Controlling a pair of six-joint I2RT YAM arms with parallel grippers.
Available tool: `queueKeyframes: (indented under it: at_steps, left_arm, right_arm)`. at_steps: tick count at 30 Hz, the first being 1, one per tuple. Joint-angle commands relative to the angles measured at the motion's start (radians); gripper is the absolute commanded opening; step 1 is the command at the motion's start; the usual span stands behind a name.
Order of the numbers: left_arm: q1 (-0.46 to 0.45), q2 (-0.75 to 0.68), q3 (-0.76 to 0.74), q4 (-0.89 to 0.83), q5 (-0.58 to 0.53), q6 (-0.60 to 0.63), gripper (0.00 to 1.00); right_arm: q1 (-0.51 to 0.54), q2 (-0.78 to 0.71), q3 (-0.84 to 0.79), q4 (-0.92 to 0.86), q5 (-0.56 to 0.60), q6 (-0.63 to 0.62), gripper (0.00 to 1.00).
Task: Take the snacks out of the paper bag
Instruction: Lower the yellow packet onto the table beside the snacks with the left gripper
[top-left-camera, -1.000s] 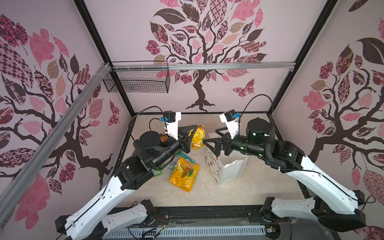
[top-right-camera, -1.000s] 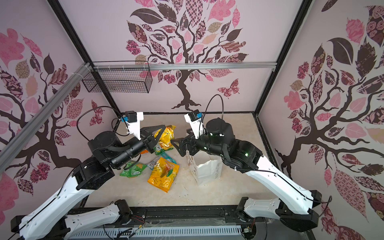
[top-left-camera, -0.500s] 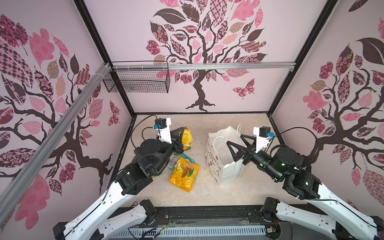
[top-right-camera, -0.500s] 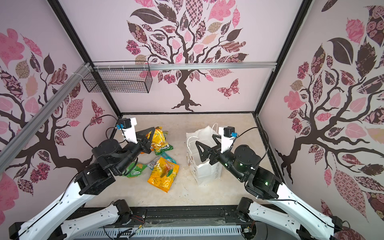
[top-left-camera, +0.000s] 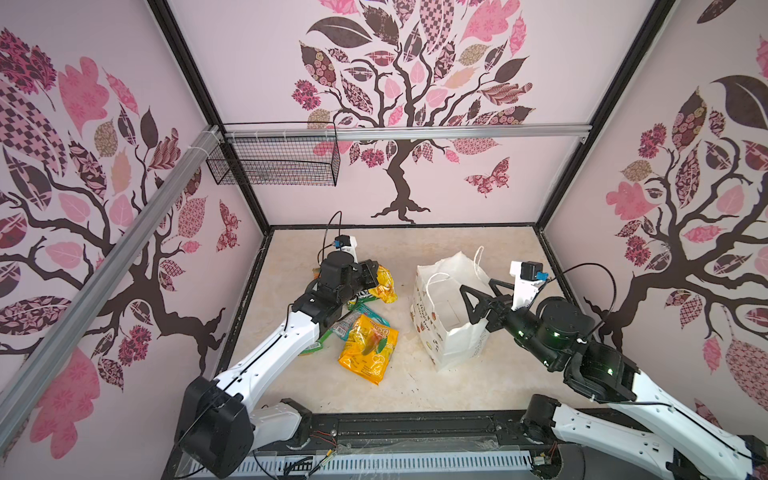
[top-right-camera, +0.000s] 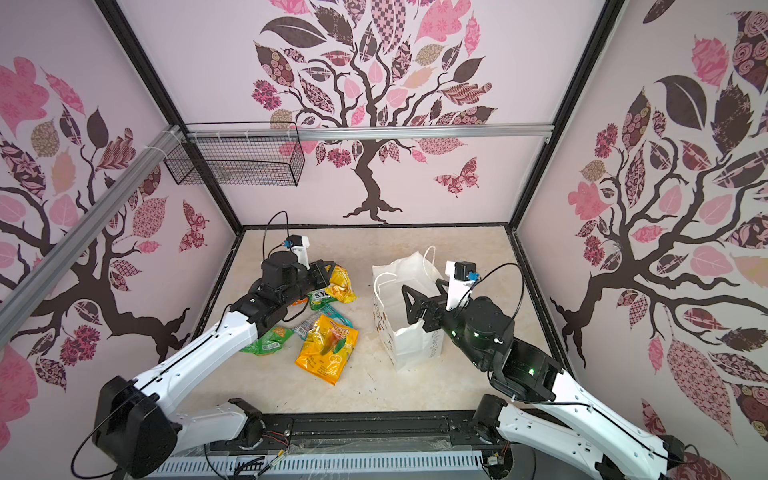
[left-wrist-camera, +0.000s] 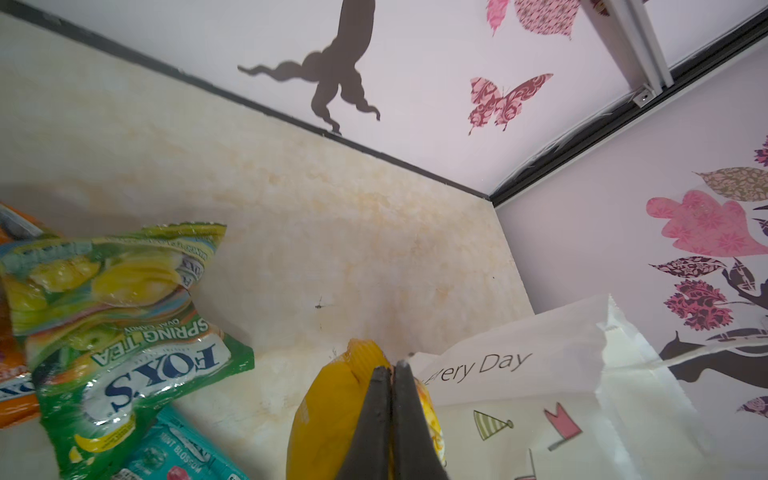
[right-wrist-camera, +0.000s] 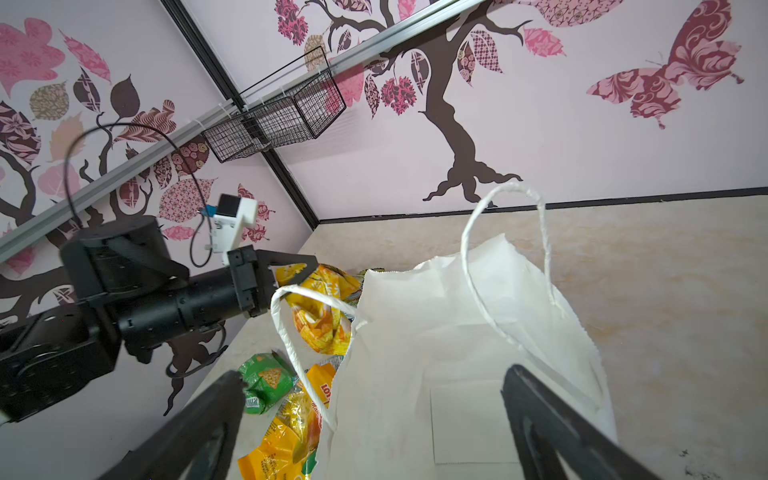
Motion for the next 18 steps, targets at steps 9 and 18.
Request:
queueKeyframes:
  at_steps: [9, 18]
  left_arm:
    - [0.045, 0.22, -0.099, 0.303, 0.226, -0.096, 0.0]
    - [0.046, 0.322, -0.103, 0.299, 0.199, -0.045, 0.0]
  right_arm:
    - [0.004, -0.024, -0.02, -0.014, 0.033, 0.01, 0.99]
    - [0.004, -0.034, -0.022, -0.016, 0.052, -0.002, 1.0]
